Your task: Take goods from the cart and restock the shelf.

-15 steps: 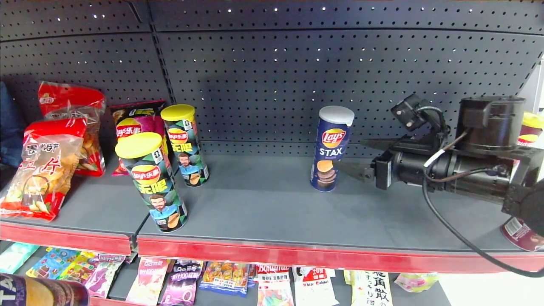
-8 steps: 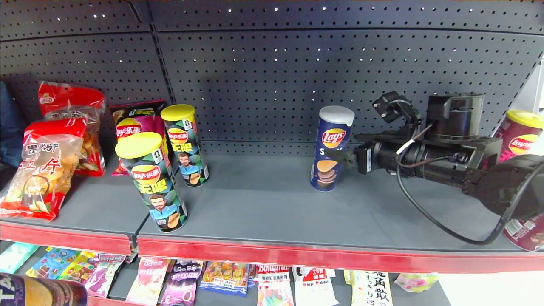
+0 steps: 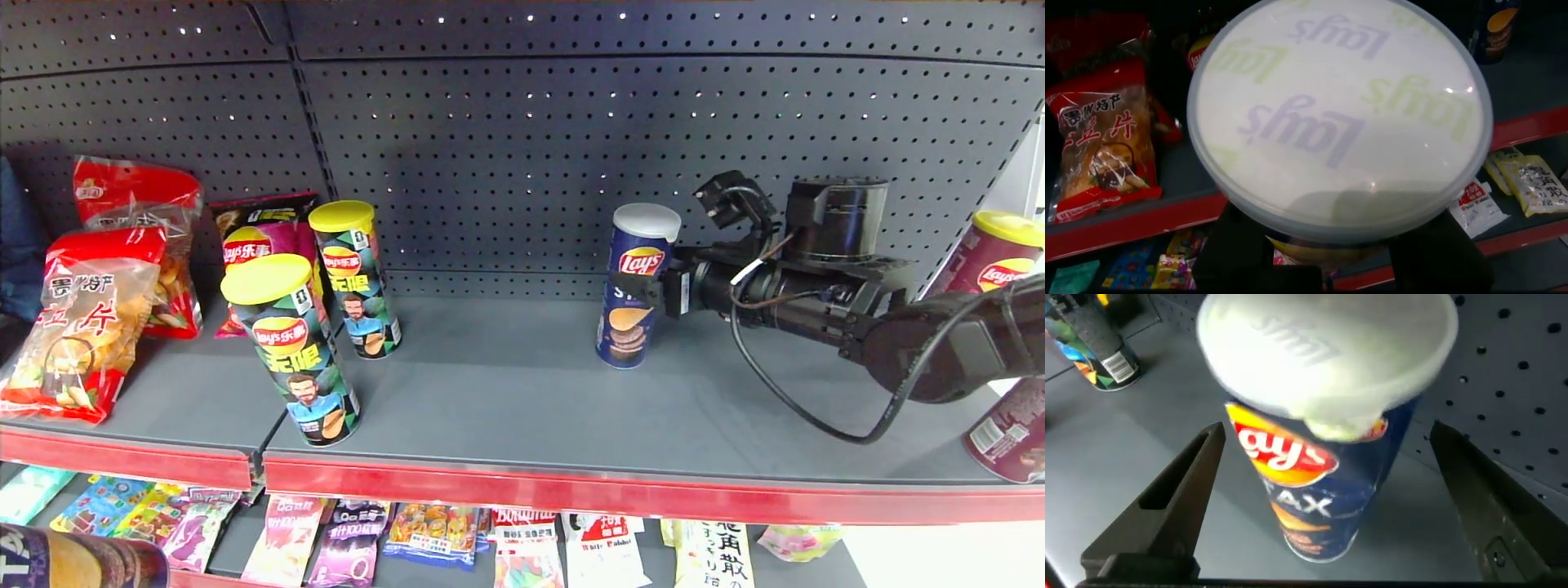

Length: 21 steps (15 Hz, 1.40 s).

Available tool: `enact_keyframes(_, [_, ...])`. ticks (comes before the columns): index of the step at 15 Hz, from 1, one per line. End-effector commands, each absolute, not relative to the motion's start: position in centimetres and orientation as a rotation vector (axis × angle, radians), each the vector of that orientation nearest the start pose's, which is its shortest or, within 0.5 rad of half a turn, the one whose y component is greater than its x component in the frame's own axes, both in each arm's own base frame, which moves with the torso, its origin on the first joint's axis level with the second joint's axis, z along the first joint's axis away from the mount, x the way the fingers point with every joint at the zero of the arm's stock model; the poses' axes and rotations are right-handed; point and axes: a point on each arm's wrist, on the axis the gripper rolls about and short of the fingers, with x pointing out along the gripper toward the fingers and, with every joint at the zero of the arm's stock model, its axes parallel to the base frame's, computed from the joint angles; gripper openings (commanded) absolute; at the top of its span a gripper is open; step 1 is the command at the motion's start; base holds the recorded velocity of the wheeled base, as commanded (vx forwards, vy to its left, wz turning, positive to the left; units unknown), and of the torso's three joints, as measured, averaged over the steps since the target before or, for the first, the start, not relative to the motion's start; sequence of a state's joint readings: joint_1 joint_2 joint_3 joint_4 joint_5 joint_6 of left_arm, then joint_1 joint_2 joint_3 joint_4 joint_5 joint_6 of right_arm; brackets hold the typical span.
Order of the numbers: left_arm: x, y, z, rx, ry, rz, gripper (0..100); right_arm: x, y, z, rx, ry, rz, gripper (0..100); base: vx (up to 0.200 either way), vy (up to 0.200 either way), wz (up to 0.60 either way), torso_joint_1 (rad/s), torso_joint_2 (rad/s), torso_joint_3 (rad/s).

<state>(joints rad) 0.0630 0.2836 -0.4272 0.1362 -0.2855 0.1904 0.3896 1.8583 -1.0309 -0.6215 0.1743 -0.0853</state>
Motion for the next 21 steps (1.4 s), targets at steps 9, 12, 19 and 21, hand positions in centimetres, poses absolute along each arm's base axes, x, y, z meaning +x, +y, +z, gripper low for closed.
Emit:
enact_keyframes(9, [-2.3,-0.8,18.4,0.189,-0.021,-0.22,0,34.6,14.8,18.3,-0.108,0.184,0.567,0,0.0,0.0,0.0,0.0,0.0,0.0])
enact_keyframes(12, [-2.3,-0.8,18.3,0.189,-0.018,-0.219,0,34.2,14.7,17.9,-0.113,0.202,0.544,0,0.0,0.0,0.0,0.0,0.0,0.0])
enact_keyframes(19, [-2.2,-0.8,18.4,0.188,-0.015,-0.221,0,29.4,15.8,21.7,-0.116,0.111,0.471,0,0.0,0.0,0.0,0.0,0.0,0.0])
enact_keyframes(21, [-2.2,-0.8,18.4,0.188,-0.012,-0.223,0,26.9,15.6,21.8,-0.121,0.118,0.494,0,0.0,0.0,0.0,0.0,0.0,0.0])
